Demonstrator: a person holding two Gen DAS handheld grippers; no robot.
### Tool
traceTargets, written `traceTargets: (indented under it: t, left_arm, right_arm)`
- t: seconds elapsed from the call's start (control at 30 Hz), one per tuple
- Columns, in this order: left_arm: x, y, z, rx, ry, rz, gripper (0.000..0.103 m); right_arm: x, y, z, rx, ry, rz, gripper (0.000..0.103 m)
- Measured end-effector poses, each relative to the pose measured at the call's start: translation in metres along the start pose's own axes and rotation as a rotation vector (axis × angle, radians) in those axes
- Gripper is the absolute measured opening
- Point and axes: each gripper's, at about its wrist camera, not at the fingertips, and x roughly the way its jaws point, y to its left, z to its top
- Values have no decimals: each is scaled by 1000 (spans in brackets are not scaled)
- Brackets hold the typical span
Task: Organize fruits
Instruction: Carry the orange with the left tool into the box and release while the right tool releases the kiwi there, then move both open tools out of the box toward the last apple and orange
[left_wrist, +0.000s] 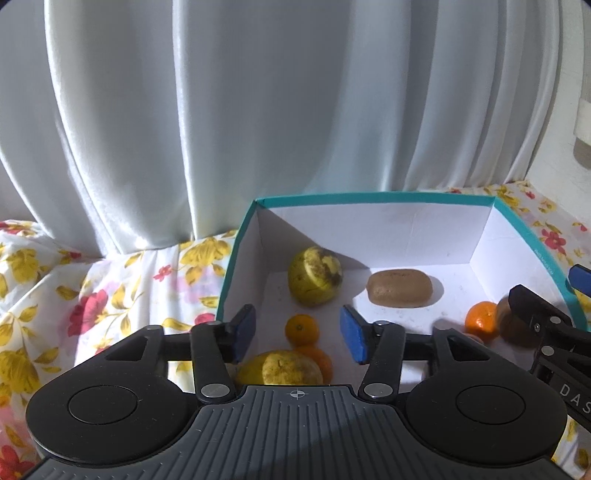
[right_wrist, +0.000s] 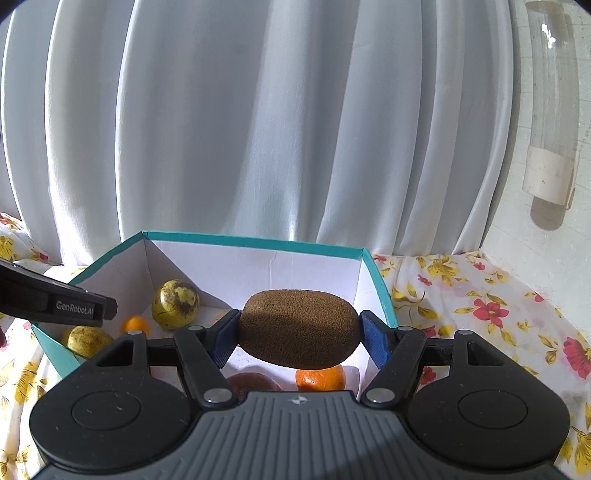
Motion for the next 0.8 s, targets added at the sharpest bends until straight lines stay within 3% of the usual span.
traceTargets:
  t: [0.2, 0.47, 0.67, 0.8]
  left_arm:
    - [-34, 4, -7, 12, -102, -33, 71]
    - [-76, -3, -44, 62, -168, -115, 80]
    - [-88, -16, -79, 151, -141, -152, 80]
    - [-93, -17, -99, 153, -100, -187, 80]
  right_arm:
    - [-24, -7, 3, 10, -102, -44, 82]
    - [-55, -25, -23, 70, -81, -50, 85]
    - [-72, -30, -49, 64, -44, -66, 86]
    - [-81, -29, -65, 47, -24, -72, 87]
